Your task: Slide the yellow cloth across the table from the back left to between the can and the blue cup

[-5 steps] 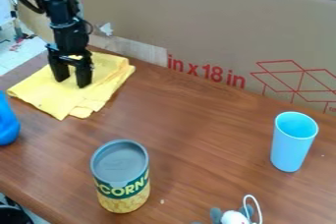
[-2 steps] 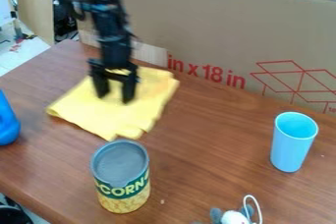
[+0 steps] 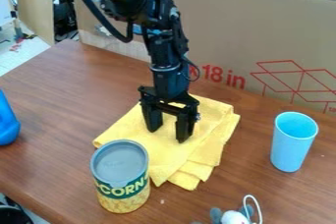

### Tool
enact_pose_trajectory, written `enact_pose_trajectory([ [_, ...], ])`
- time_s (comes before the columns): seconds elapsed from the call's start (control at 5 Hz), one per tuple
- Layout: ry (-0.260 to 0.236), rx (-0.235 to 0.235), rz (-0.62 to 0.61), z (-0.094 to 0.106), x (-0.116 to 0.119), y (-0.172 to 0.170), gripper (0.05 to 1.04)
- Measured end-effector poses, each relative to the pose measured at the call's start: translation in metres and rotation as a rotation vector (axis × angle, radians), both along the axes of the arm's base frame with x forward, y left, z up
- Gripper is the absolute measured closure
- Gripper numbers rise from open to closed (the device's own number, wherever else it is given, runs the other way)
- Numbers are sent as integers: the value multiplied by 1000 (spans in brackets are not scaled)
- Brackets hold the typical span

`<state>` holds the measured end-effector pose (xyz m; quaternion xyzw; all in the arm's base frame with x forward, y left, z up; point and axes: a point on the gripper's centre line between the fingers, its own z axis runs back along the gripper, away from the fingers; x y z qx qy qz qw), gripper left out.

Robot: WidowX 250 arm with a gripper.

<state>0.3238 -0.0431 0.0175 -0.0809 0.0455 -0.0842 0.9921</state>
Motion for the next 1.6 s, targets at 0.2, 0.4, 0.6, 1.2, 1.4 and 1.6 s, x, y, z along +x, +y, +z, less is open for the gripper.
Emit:
enact_pose_trajectory([
  [0.2,-30,-9,73,0,4,-2,83],
  [0.4,-49,-4,125,5,12,-1,83],
  [0.6,-92,24,128,27,34,11,83],
  [1.2,-122,209,-10,132,9,19,83],
  [1.4,-124,214,-19,145,-14,22,83],
  [1.6,-51,220,-37,144,-29,23,83],
])
